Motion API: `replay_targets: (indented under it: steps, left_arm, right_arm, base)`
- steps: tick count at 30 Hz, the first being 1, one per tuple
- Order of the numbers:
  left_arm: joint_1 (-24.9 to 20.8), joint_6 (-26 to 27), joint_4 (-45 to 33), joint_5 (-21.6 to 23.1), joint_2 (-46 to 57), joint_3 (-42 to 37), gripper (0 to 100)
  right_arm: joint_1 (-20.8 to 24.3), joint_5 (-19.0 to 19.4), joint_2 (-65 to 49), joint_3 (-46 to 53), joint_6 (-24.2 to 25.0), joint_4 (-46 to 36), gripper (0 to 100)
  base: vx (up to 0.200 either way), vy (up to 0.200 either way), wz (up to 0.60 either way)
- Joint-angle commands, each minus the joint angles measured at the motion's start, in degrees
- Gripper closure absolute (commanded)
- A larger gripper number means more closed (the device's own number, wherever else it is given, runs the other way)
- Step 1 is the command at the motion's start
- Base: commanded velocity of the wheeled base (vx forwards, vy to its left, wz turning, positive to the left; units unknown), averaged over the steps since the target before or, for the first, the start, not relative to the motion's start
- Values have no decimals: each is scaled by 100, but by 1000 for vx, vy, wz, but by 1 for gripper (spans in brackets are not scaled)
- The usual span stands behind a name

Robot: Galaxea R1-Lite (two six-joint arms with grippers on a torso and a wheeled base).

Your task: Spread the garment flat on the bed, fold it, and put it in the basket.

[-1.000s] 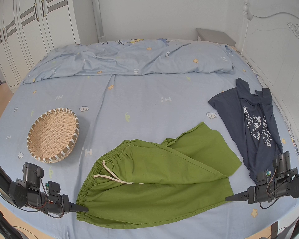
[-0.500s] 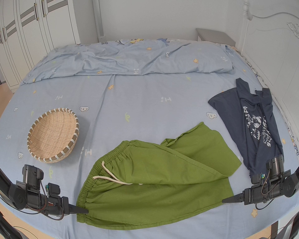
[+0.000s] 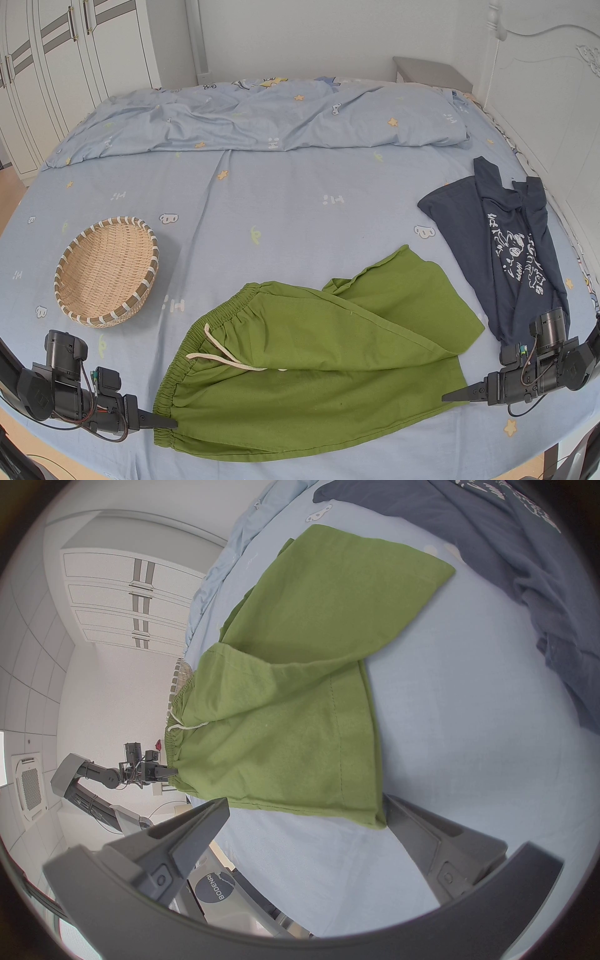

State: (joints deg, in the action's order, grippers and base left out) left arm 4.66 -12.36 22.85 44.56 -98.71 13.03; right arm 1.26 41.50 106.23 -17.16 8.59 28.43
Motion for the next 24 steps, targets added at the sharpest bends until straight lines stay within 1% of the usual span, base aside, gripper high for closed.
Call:
replay_targets:
  steps: [1,4,5,17,20,22,24]
  left_arm:
    - [0,-3,1,0,9,6,100]
    - [9,-3,1,0,1,15,100]
    - [18,-3,1,0,1,24,100]
    - [44,6,9,-8,-43,15,100]
    - [141,32,9,-44,-149,-2,100]
    - [202,102,9,-52,-228,-2,100]
    - [387,568,-17,-87,-430,-64,100]
  right_arm:
    - [6,8,29,-59,2,5,0]
    - [15,8,117,-103,2,5,0]
    - [6,8,153,-112,2,5,100]
    - [-38,8,223,-120,2,5,100]
    - [-46,-1,153,-50,11,-22,100]
    - [-64,-19,100,-33,11,-74,100]
    - [-73,-45,-173,205,2,-127,100]
  base:
    - [0,0,0]
    - [0,0,0]
    - [0,0,0]
    - [0,0,0]
    - [0,0,0]
    - [0,0,0]
    - [0,0,0]
